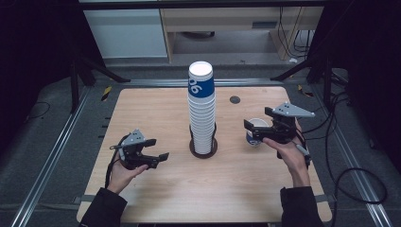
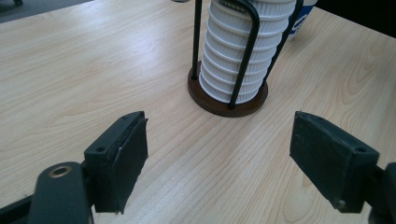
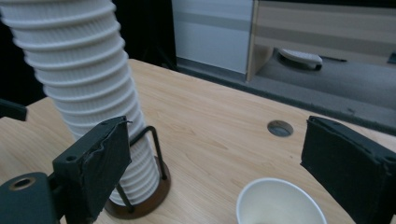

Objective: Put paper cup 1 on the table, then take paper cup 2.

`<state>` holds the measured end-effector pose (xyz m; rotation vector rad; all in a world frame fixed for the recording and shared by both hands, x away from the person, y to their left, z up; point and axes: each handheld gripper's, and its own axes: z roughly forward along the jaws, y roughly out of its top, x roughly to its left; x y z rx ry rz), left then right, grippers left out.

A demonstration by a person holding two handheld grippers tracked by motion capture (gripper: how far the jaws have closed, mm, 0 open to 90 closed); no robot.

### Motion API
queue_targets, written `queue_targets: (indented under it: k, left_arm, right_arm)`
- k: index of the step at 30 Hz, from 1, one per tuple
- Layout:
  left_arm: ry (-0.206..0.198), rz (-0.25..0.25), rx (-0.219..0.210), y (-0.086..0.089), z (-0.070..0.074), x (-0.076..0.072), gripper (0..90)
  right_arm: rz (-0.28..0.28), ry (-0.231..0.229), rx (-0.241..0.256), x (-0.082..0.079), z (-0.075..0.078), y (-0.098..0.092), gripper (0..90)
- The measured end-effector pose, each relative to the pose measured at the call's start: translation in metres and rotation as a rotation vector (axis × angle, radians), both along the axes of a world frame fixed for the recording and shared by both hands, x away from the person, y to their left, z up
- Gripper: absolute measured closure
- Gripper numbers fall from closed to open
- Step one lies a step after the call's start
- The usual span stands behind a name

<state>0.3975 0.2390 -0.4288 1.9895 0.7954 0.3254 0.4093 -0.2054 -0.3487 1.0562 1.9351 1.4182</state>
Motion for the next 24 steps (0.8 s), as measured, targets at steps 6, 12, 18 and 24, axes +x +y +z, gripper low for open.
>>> queue_targets:
  k: [6, 12, 18, 24]
  left_arm:
    - [0.011, -0.002, 0.005, 0.001, -0.001, 0.001, 18.4]
    - [0.015, 0.001, 0.018, 0.0, -0.002, 0.001, 18.2]
    - [0.014, 0.005, 0.022, -0.002, -0.002, 0.0, 18.2]
    - [0.014, 0.006, 0.023, -0.002, -0.002, 0.001, 18.3]
  right_arm:
    - [0.045, -0.033, 0.013, -0.005, 0.012, 0.013, 8.0]
    - [0.071, -0.071, 0.06, -0.007, 0.027, 0.023, 8.1]
    - [0.111, -0.091, 0.105, -0.004, 0.048, 0.033, 7.6]
    - [0.168, -0.114, 0.112, 0.0, 0.07, 0.052, 7.3]
